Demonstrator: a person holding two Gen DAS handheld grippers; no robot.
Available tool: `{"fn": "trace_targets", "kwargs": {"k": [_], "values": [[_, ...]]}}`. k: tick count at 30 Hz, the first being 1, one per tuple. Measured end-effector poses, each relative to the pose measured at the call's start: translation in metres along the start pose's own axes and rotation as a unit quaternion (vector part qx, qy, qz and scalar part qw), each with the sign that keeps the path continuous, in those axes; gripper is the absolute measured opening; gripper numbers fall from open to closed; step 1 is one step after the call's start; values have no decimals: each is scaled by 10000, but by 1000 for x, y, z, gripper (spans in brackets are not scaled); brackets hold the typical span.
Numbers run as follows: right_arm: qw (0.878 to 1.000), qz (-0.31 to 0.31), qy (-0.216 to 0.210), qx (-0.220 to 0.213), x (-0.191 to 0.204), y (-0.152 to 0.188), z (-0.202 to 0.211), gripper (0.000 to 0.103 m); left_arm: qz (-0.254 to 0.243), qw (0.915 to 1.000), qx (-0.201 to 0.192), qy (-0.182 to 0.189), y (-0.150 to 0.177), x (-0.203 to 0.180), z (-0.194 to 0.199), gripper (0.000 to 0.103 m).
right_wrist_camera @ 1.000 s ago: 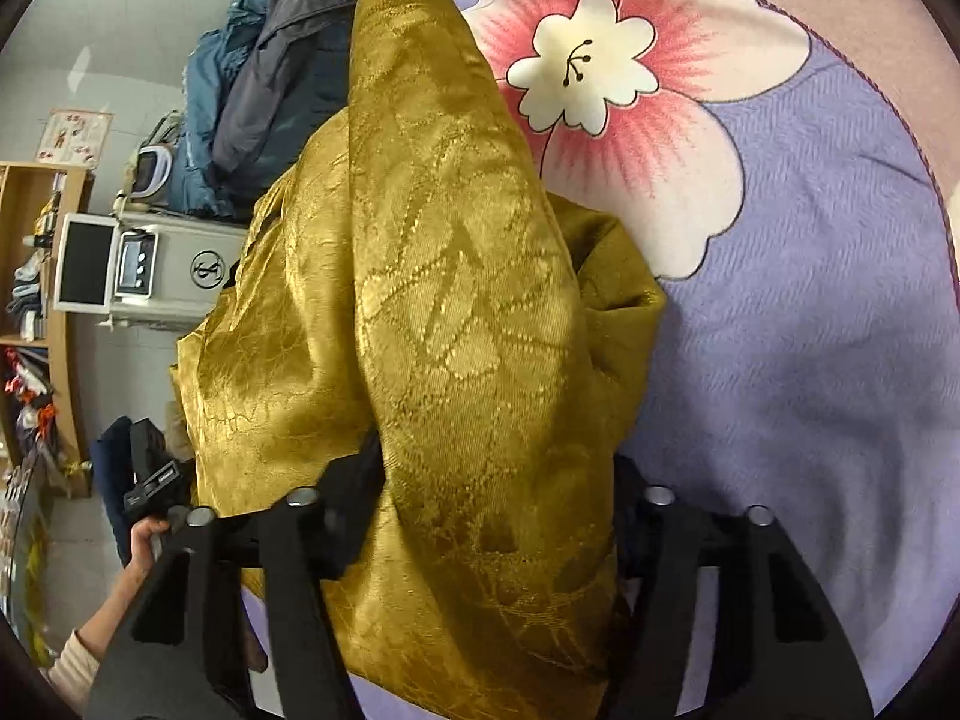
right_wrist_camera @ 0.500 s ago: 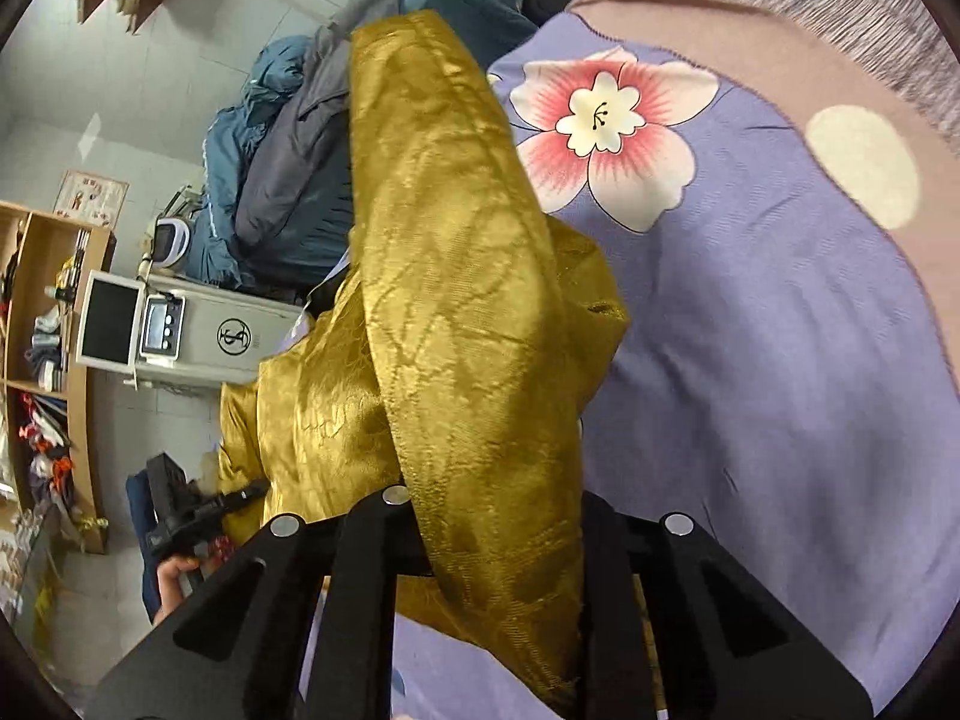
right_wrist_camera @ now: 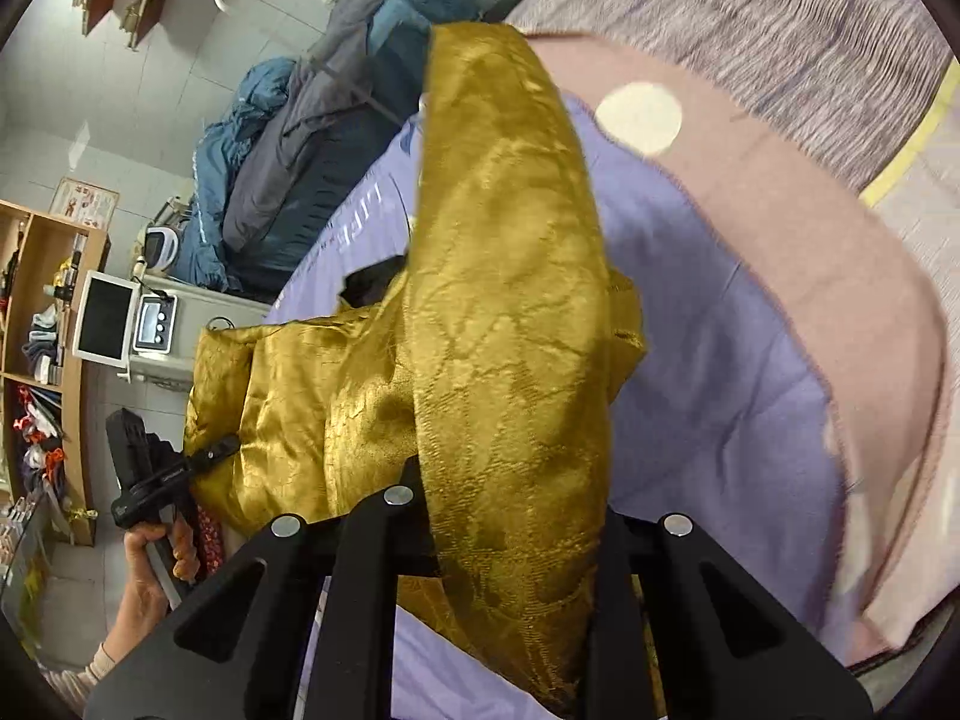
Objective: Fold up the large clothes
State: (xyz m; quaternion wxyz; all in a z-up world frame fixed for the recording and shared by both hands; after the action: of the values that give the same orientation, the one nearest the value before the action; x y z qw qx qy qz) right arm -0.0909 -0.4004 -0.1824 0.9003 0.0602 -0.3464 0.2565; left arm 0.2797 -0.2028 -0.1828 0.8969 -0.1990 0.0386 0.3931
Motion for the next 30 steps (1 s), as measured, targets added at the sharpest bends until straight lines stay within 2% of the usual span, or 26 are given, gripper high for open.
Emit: {"fn": "trace_targets", "kwargs": {"k": [5, 8, 9, 12, 15, 18, 20, 22, 24, 26, 28, 30], "values": [[9985, 283, -223, -424, -9, -69, 76, 14, -565, 9977, -356, 89, -86, -99, -3, 16], [9941, 351, -273, -992, -29, -122, 146, 14, -1010, 9924, -656, 246, -154, -175, -4, 16], [9920, 245, -287, -1207, -42, -140, 171, 14, -1182, 9892, -795, 355, -186, -211, -6, 16], [9813, -144, -221, -1905, -93, -184, 242, 14, -1489, 9810, -1040, 677, -254, -296, -21, 16], [9661, -705, -44, -2483, -154, -211, 294, 14, -1822, 9737, -1016, 918, -306, -380, -58, 16], [9489, -1362, 117, -2843, -217, -228, 323, 14, -2224, 9666, -762, 1018, -341, -457, -111, 16], [9396, -1698, 183, -2967, -253, -236, 326, 15, -2518, 9608, -629, 976, -354, -500, -148, 16], [9351, -1947, 297, -2945, -286, -242, 320, 15, -2680, 9587, -442, 846, -360, -532, -187, 16], [9293, -2396, 198, -2802, -321, -244, 306, 15, -2747, 9593, -265, 606, -359, -544, -221, 17], [9228, -2722, 27, -2727, -347, -243, 293, 21, -2752, 9609, -207, 219, -357, -539, -242, 19], [9153, -2957, -187, -2729, -363, -241, 283, 27, -2633, 9645, -71, 209, -357, -525, -257, 22], [9147, -2963, -394, -2719, -375, -245, 276, 32, -2504, 9676, 45, 325, -361, -509, -272, 25]]}}
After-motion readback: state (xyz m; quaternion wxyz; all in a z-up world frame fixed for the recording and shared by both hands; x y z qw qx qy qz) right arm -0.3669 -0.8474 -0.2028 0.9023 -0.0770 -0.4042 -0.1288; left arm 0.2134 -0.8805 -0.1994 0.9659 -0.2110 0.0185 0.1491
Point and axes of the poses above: each gripper's, at about its wrist camera, not at the fingertips, and z roughly against the way its jaws point, x to its left, y to its underside, the point moved 5 cm from there along -z, roughly the way its jaws point, and after that the axes turned 11 degrees about -z, right-handed, at the moved point
